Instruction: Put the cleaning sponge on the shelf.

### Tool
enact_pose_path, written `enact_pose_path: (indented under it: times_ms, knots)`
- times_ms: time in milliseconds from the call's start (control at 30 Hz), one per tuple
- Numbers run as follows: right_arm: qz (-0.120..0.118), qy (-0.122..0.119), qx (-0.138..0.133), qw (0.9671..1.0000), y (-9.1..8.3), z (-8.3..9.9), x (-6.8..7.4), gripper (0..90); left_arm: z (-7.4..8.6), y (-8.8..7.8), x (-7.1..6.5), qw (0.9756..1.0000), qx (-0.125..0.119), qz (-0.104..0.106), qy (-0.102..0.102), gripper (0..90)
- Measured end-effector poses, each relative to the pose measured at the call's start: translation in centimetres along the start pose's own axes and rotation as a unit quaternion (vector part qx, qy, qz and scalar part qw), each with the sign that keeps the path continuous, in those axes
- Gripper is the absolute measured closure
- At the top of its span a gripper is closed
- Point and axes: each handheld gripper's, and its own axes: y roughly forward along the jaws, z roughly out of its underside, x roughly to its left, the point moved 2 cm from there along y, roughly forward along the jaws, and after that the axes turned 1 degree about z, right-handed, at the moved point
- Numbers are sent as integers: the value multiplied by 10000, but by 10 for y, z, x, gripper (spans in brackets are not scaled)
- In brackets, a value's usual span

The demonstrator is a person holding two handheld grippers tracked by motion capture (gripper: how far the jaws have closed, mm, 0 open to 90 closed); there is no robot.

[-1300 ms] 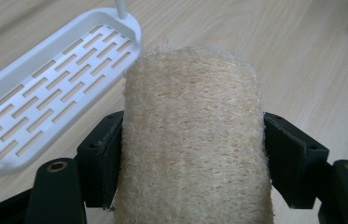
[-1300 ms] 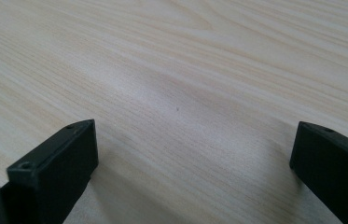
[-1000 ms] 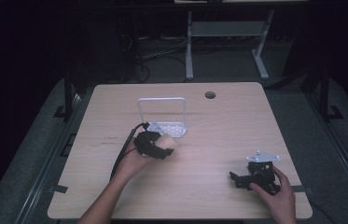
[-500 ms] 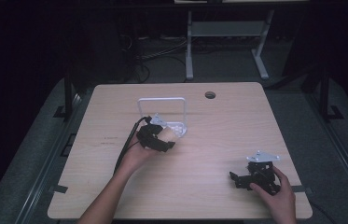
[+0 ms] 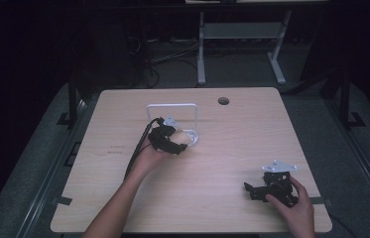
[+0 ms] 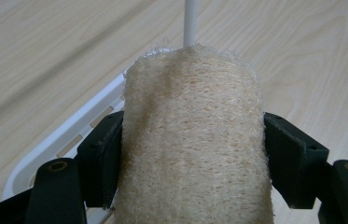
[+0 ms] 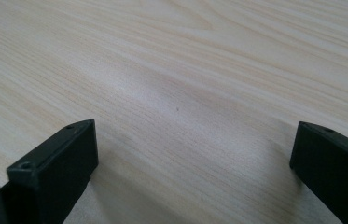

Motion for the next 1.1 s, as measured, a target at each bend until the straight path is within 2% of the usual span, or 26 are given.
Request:
enact_pose_path:
  times_ms: [67,133,500,633,700,733,833,867,1100]
  knots:
    - [0,0,0,10000,0,0,0,7,-1,2,3,10000,23,-54,9,282]
    - [0,0,-1,10000,0,0,0,7,-2,5,4,10000,22,-26,-53,282]
    - [0,0,0,10000,0,0,0,7,-8,17,11,9999,64,-62,-62,282]
    - [0,1,-1,10000,0,0,0,7,-12,20,11,9999,75,-102,-18,282]
    - [0,-1,-1,10000,0,0,0,7,-13,22,10,9999,55,-89,-63,282]
    - [0,0,0,10000,0,0,0,7,-13,23,11,9999,125,-85,-15,282]
    - [0,0,-1,10000,0,0,0,7,-14,27,11,9999,110,-116,-63,282]
    - [0,1,0,10000,0,0,0,7,-14,27,12,9998,171,-131,38,281]
    - [0,0,0,10000,0,0,0,7,-14,32,12,9996,221,-153,17,281]
